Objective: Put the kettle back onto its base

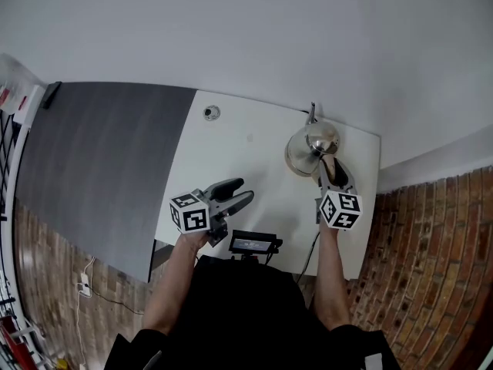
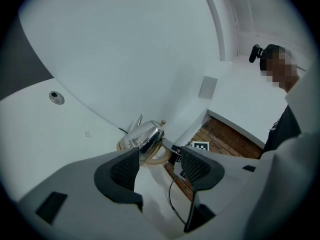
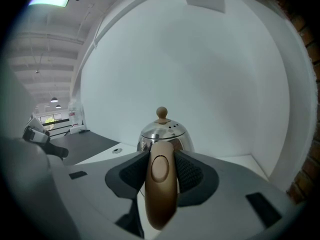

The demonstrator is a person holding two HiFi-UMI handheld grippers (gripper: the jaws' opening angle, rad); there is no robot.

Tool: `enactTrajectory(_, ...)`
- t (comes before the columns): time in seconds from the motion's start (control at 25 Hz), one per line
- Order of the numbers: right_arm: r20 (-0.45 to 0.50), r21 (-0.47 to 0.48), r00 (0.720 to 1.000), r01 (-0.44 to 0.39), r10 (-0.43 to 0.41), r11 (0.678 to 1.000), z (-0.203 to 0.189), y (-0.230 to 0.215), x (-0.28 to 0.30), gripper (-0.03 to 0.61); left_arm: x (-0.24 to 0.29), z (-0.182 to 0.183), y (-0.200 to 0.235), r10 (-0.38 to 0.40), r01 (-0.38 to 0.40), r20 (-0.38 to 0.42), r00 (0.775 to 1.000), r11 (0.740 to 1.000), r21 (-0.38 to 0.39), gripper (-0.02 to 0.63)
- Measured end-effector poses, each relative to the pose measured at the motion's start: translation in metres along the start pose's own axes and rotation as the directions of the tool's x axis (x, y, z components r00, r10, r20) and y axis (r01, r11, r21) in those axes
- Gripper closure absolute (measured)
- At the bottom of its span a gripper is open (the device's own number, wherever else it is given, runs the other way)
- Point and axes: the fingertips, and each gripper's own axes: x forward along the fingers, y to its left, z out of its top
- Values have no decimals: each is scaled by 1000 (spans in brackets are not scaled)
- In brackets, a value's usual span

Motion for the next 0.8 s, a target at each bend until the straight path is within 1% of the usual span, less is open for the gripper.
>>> enactTrajectory(0.32,-47,56,996,81,-78,995,-6,7,-2,423,-1,-1,-1,-7,7,-4,1000,1000,-5,333)
enactTrajectory(0.48,-85,57,991,107,-102,993,-8,14,-1,422,-1,-2,-1,-8,8,-5,1000,1000,-3,333)
enactTrajectory(0.68,-88,39,991,106,-103,994,-11,19,-3,422,-1,-5,-2,-11,11,-6,1000,1000,-8,331)
enactTrajectory(0.8,-132,38,989,74,-68,997,-21,23,-7,422,-4,-8,0,-7,7,-5,1000,1000,-16,332)
